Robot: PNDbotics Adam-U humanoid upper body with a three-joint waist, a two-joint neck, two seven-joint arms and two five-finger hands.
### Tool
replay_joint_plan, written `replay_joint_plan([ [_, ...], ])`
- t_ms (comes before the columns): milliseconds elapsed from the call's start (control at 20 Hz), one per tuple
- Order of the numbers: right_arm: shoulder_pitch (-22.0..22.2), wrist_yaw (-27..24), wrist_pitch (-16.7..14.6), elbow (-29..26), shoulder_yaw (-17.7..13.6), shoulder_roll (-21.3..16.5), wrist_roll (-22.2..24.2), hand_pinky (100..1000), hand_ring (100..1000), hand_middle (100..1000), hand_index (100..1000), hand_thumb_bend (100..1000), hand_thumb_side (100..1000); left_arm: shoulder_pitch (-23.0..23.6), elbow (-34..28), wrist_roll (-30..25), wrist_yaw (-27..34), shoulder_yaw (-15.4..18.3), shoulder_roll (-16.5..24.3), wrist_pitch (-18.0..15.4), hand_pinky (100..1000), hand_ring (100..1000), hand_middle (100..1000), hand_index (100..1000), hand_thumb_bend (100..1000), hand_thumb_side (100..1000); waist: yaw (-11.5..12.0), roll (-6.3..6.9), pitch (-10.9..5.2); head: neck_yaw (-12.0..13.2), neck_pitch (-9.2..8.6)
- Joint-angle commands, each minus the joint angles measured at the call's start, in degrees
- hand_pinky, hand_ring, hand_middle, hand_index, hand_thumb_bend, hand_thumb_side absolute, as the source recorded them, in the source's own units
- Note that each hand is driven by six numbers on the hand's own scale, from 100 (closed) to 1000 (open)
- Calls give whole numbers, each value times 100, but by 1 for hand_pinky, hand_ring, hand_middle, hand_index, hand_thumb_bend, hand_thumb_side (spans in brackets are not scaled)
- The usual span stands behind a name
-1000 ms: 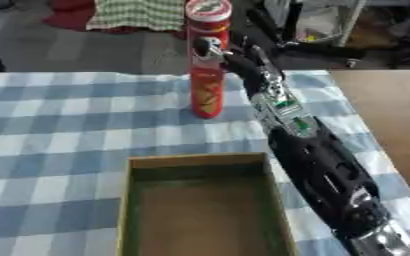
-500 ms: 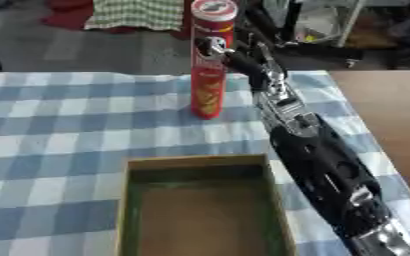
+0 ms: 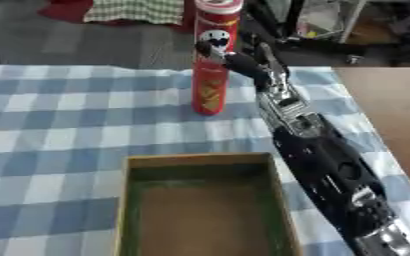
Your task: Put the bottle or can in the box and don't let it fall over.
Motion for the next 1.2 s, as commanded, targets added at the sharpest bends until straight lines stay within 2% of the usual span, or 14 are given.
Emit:
replay_joint_plan([
  [50, -160, -20, -19, -63, -26, -154, 37, 857, 1000, 946, 873, 886, 277, -33, -125, -35, -59, 20, 84, -7, 1000, 841, 890, 802, 413, 635, 20, 14, -92, -22, -105],
  [400, -212, -85, -107, 21, -36, -154, 167, 850, 1000, 942, 874, 884, 275, -72, -134, -70, -72, 12, 89, -5, 1000, 841, 890, 801, 410, 638, 83, -27, -48, -82, -162],
  [900, -287, -269, -242, 243, -95, -191, 105, 831, 1000, 936, 864, 868, 262, -129, -153, -126, -81, 5, 96, 0, 1000, 841, 890, 800, 404, 641, 198, -90, 50, -176, -299],
  [1100, -314, -375, -277, 295, -121, -204, 58, 827, 1000, 917, 843, 836, 235, -147, -156, -140, -81, 2, 97, 4, 1000, 841, 887, 800, 402, 643, 231, -112, 88, -182, -328],
  [1200, -326, -483, -301, 320, -136, -210, 8, 824, 960, 896, 813, 798, 203, -158, -160, -148, -81, 0, 94, 4, 1000, 841, 886, 800, 402, 643, 250, -121, 100, -180, -340],
])
